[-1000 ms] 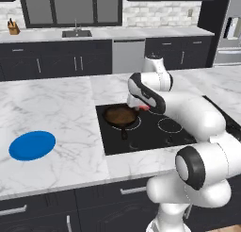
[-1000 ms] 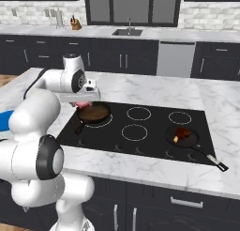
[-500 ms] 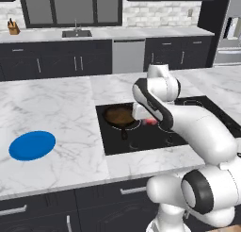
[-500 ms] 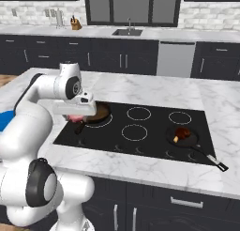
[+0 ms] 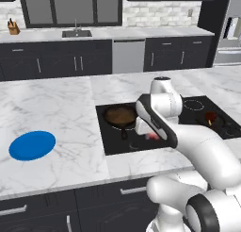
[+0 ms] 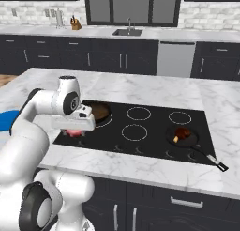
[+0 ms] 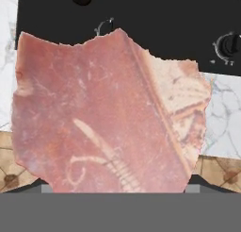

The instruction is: Place one of the steaks on the plate and the other in the bowl. Then place the bowl in the fridge.

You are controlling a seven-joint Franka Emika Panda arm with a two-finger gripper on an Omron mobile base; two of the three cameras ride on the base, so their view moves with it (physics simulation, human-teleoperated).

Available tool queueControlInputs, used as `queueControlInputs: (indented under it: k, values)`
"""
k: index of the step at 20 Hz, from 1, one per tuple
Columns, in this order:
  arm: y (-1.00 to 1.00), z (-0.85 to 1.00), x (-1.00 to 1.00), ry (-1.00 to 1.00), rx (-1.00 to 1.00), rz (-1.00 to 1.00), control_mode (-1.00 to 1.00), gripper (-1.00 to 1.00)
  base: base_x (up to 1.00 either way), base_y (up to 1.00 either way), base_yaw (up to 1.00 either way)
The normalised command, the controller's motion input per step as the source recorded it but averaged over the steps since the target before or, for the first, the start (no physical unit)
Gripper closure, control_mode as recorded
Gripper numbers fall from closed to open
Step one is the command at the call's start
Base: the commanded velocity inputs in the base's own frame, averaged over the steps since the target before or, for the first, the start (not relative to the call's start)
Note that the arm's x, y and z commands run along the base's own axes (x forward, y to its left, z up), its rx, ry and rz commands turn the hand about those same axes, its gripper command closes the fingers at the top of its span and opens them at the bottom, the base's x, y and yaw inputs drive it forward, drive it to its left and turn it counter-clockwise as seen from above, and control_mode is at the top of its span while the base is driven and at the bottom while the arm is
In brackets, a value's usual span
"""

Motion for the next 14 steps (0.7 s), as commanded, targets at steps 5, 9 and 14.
queueControlInputs:
  k: [5,9,14]
  values:
    - [0.24,0.0,-0.01,0.0,0.0,0.0,-1.0,1.0,0.0,0.0,0.0]
    - [0.0,0.0,0.0,0.0,0.0,0.0,1.0,1.0,-0.18,0.85,-0.05]
    - [0.0,0.0,0.0,0.0,0.0,0.0,1.0,1.0,-0.15,1.0,-0.07]
